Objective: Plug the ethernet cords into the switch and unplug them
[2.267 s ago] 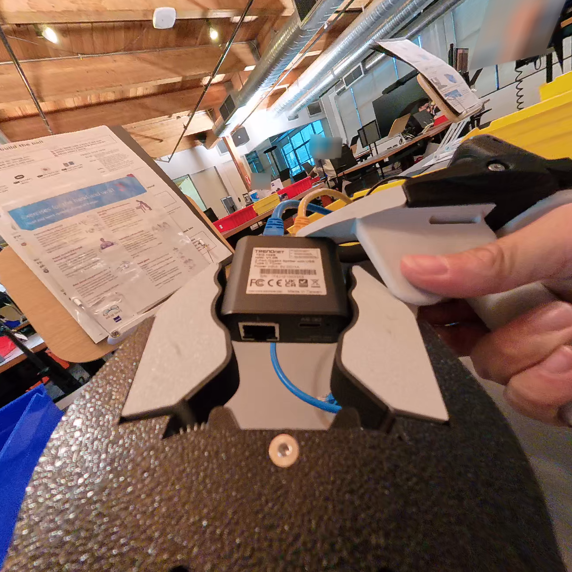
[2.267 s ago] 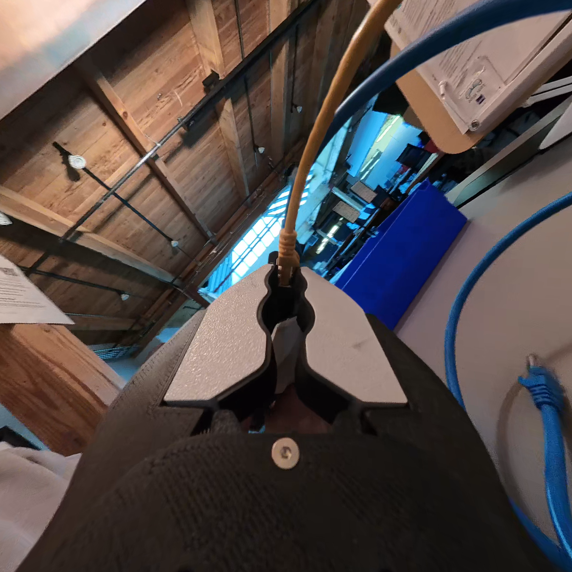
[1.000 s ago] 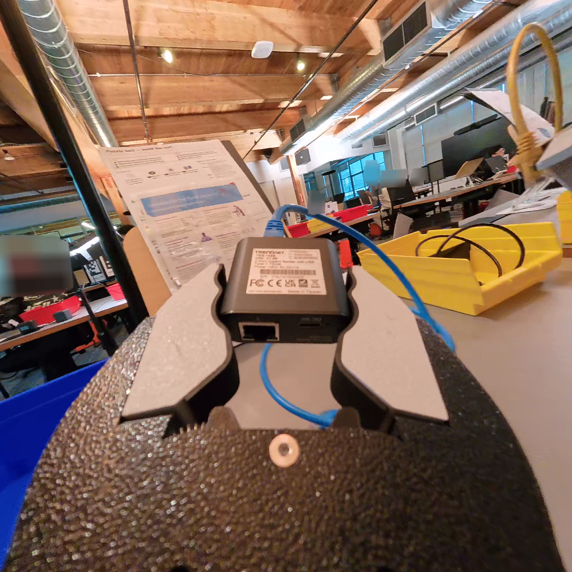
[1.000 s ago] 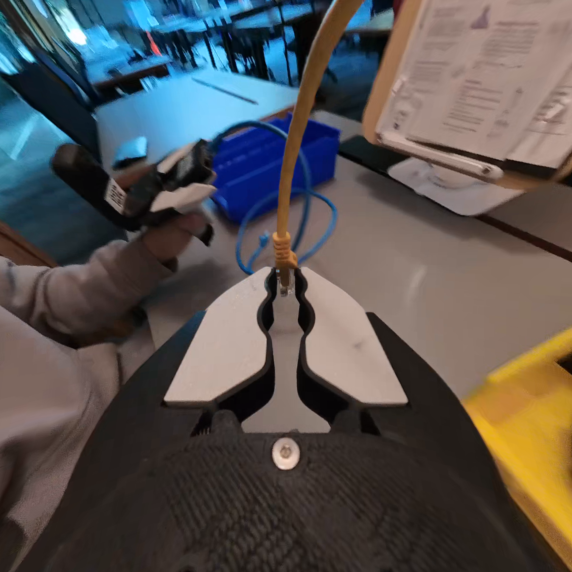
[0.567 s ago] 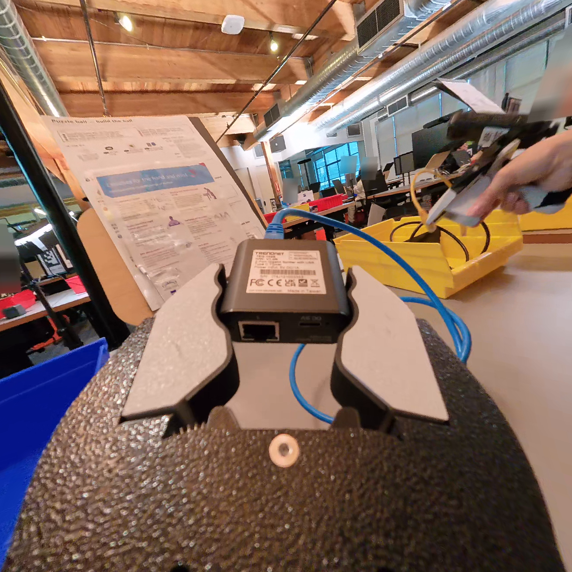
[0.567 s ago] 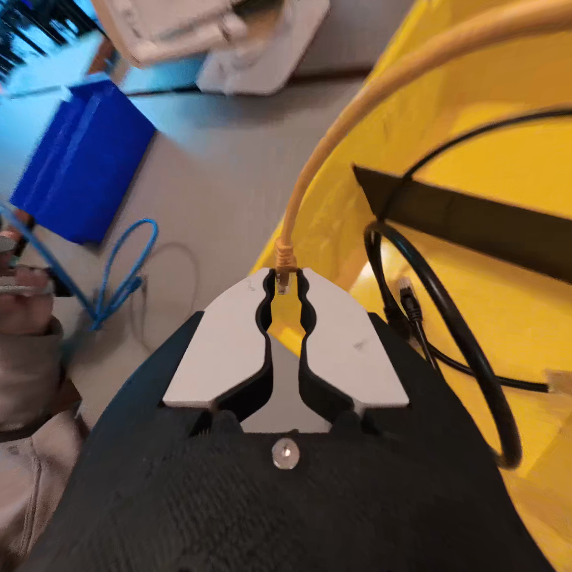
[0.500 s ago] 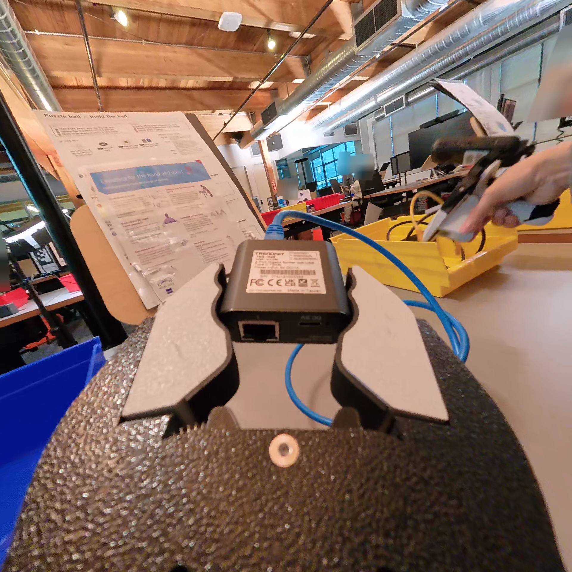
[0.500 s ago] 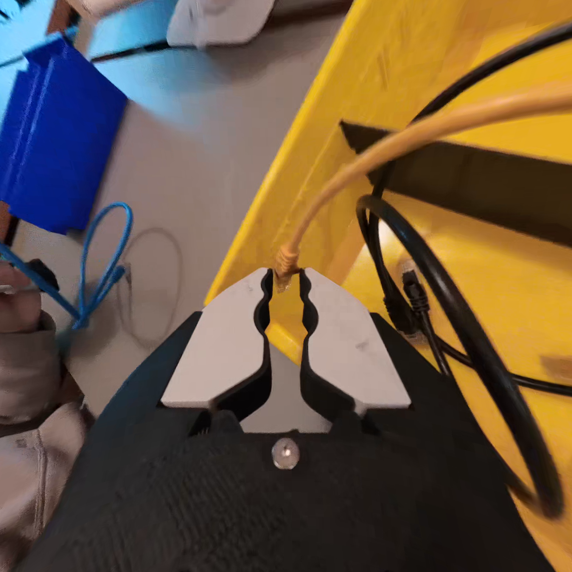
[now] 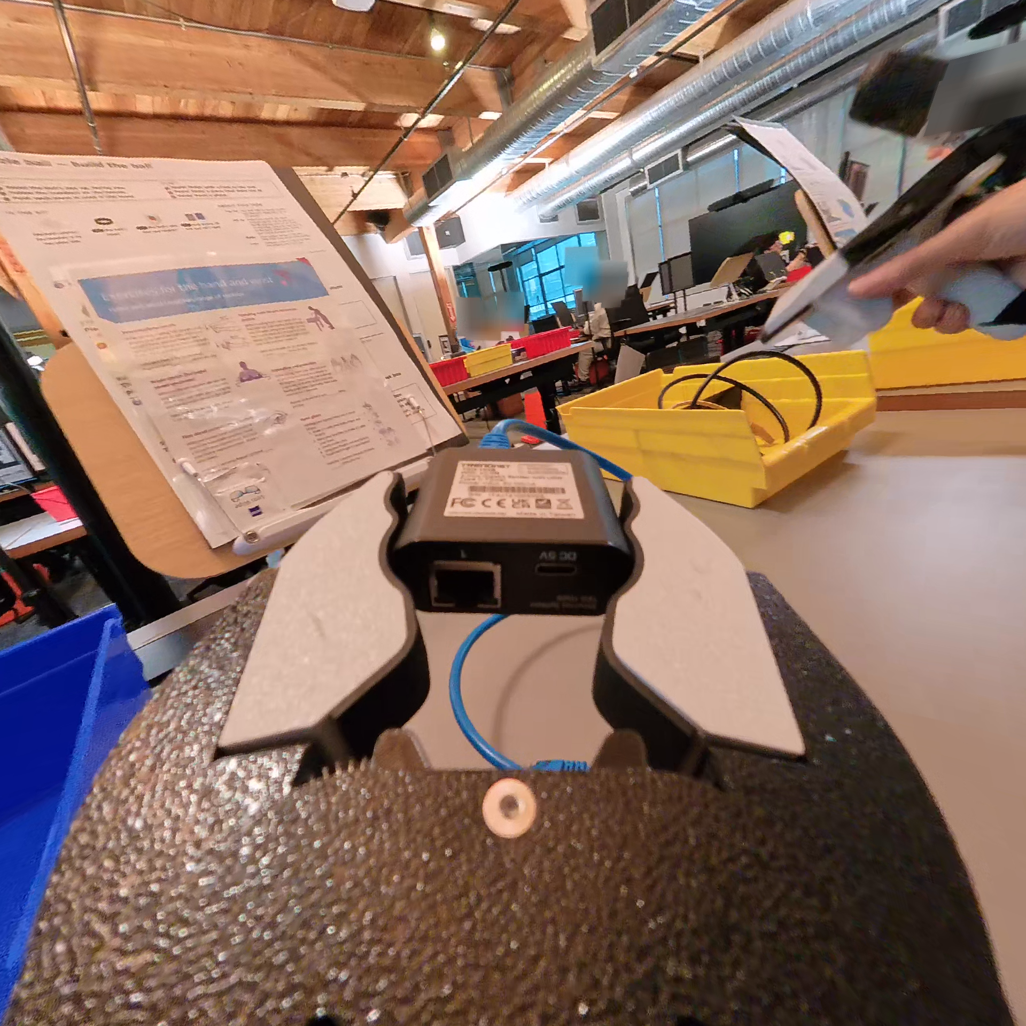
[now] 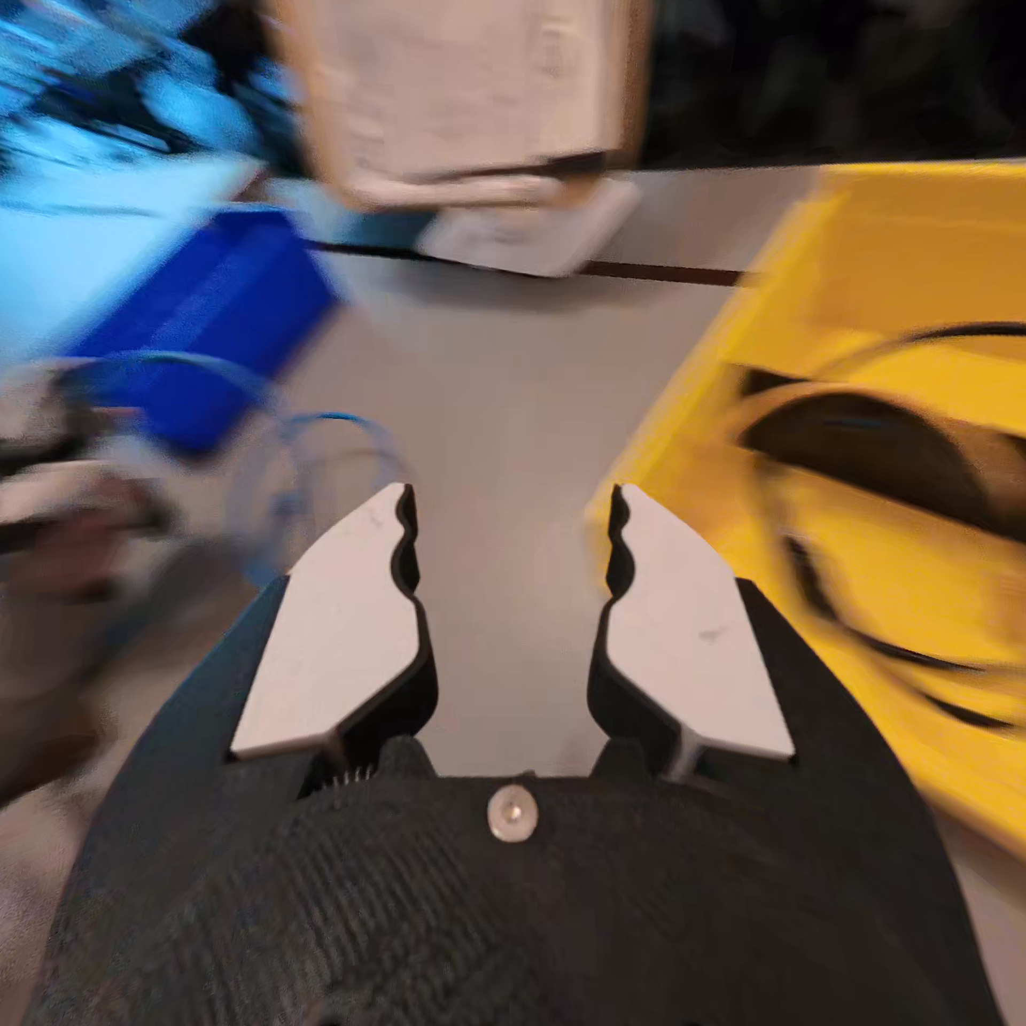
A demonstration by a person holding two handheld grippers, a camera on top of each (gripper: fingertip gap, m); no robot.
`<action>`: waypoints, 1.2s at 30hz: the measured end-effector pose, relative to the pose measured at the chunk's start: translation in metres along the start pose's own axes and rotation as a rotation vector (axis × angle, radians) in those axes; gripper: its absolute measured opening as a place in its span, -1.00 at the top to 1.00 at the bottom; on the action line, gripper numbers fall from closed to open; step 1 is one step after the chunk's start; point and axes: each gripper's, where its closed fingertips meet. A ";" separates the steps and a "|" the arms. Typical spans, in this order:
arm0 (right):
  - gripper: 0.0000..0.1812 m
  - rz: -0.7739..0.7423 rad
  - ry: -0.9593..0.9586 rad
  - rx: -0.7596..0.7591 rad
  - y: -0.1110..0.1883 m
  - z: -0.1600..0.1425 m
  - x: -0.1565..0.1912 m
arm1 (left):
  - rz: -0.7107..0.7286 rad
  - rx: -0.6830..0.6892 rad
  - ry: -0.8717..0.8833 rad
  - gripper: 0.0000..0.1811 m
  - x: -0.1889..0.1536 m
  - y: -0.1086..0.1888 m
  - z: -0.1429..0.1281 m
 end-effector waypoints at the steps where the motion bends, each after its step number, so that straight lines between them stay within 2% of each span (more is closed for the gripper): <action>1: 0.31 0.178 -0.039 -0.037 0.007 -0.004 0.047 | -0.025 0.004 0.005 0.20 -0.004 -0.001 -0.001; 2: 0.36 0.337 -0.083 -0.082 0.014 -0.008 0.092 | -0.050 0.006 0.011 0.20 -0.009 -0.003 -0.001; 4: 0.47 0.538 -0.178 -0.138 0.016 -0.024 0.158 | -0.089 0.003 0.018 0.20 -0.017 -0.006 -0.001; 6: 0.50 0.637 -0.309 -0.129 0.002 -0.042 0.196 | -0.137 -0.001 0.005 0.20 -0.029 -0.008 0.002; 8: 0.49 0.752 -0.444 -0.107 -0.012 -0.052 0.218 | -0.190 -0.012 -0.024 0.20 -0.041 -0.010 0.008; 11: 0.53 0.873 -0.622 -0.094 -0.027 -0.052 0.231 | -0.270 -0.037 -0.054 0.20 -0.059 -0.011 0.020; 14: 0.56 0.934 -0.646 -0.172 -0.021 -0.043 0.239 | -0.339 -0.044 -0.071 0.20 -0.074 -0.012 0.024; 18: 0.75 0.902 -0.633 -0.207 -0.019 -0.040 0.241 | -0.391 -0.052 -0.063 0.20 -0.089 -0.016 0.021; 23: 0.83 0.884 -0.613 -0.253 -0.014 -0.042 0.242 | -0.426 -0.051 -0.082 0.20 -0.094 -0.015 0.018; 27: 0.83 0.874 -0.636 -0.250 -0.014 -0.040 0.243 | -0.389 -0.068 -0.112 0.20 -0.093 -0.014 0.020; 36: 0.84 0.721 -0.488 -0.275 -0.013 -0.038 0.241 | -0.355 0.024 -0.157 0.20 -0.092 -0.019 0.008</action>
Point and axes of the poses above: each gripper's, where its closed fingertips meet, y back along the fingers, z out of its top, x = y × z across the jaws, and after that the axes turned 10 degrees about -z, right-handed
